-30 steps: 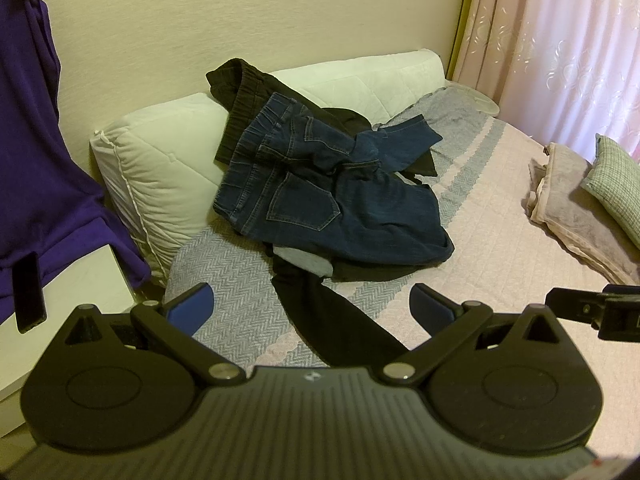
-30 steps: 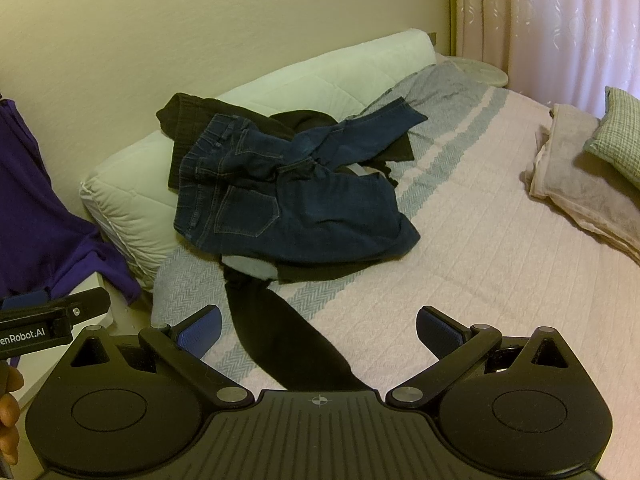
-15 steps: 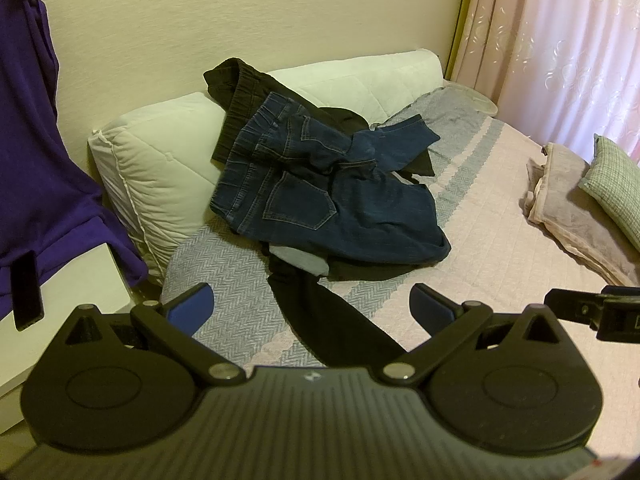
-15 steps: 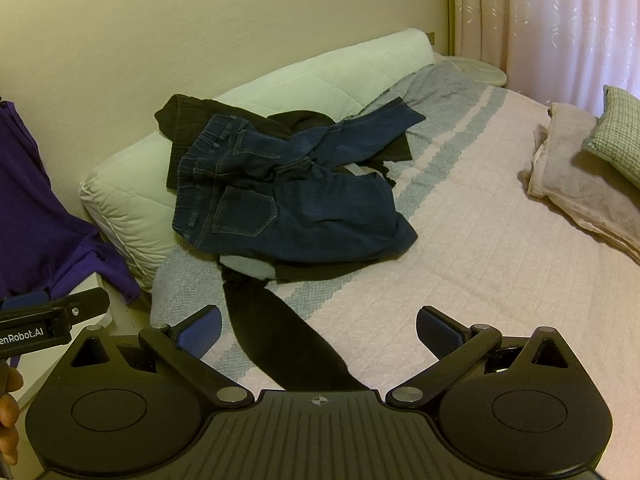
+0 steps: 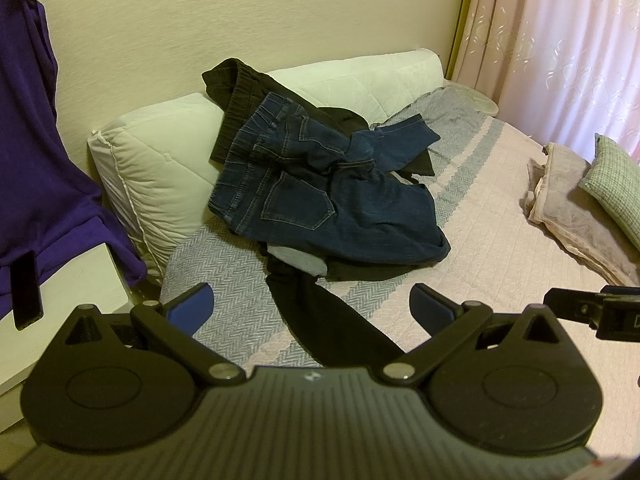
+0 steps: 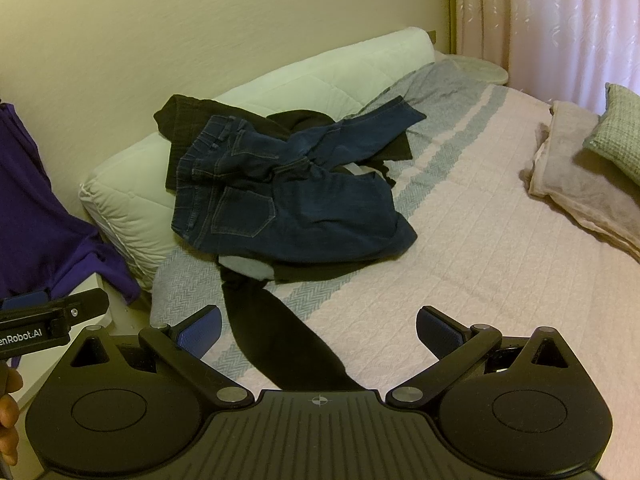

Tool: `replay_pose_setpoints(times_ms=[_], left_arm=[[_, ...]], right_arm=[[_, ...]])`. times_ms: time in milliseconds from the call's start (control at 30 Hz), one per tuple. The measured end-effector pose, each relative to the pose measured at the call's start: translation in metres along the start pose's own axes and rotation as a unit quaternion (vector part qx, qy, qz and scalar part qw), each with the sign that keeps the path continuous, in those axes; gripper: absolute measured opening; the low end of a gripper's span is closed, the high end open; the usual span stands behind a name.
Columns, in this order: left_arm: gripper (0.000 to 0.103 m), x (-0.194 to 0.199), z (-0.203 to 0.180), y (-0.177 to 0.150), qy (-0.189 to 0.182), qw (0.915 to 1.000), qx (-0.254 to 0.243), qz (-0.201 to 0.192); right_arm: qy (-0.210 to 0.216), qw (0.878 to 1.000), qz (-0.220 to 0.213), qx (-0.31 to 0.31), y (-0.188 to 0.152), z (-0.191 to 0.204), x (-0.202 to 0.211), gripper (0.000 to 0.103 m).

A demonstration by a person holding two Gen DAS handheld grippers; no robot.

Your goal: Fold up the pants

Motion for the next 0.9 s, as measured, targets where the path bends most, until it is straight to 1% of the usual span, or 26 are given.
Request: replay_pose_setpoints(times_ms=[200,367,533,633,733,900], left_arm=[[0.102,0.0,-0.004,-0.001,0.005,1.0,0.004,0.001],[0.102,-0.001,-0.016,-0.002,0.015,0.9998,0.012,0.0],[0.102,-0.002,-0.019,0.0,0.03,0.999,0.033,0.002],[0.102,-0.002,-0.017,0.001,0.036,0.9982,0.047,0.003],[0.102,-0.001,-0.011,0.001,0.044,0.9977,0.052,-0.005],[0.102,-0.01,0.009,0.008,0.062,0.997,0.042,-0.02]], right_arm=[[0.009,1.0,0.005,0.006,0.006,-0.008,-0.003,0.101],[0.023,1.0,0.007,0.02,0.011,-0.017,-0.009,0.101],[0.04,0.999,0.005,0.037,0.016,-0.026,-0.015,0.101],[0.046,0.998,0.001,0.048,0.02,-0.03,-0.021,0.101],[0.058,0.997,0.0,0.057,0.025,-0.028,-0.031,0.101],[0.079,0.993,-0.014,0.082,0.039,-0.01,-0.052,0.101]])
Point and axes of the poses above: each gripper's, at about its wrist camera, not at the fingertips, and x roughly against the way its jaws point, z to its left, y to its top, the point moved 2 cm from there along -x, roughly the way its jaws point, and after that the axes turned 4 degrees about x, right-handed, at the moved point
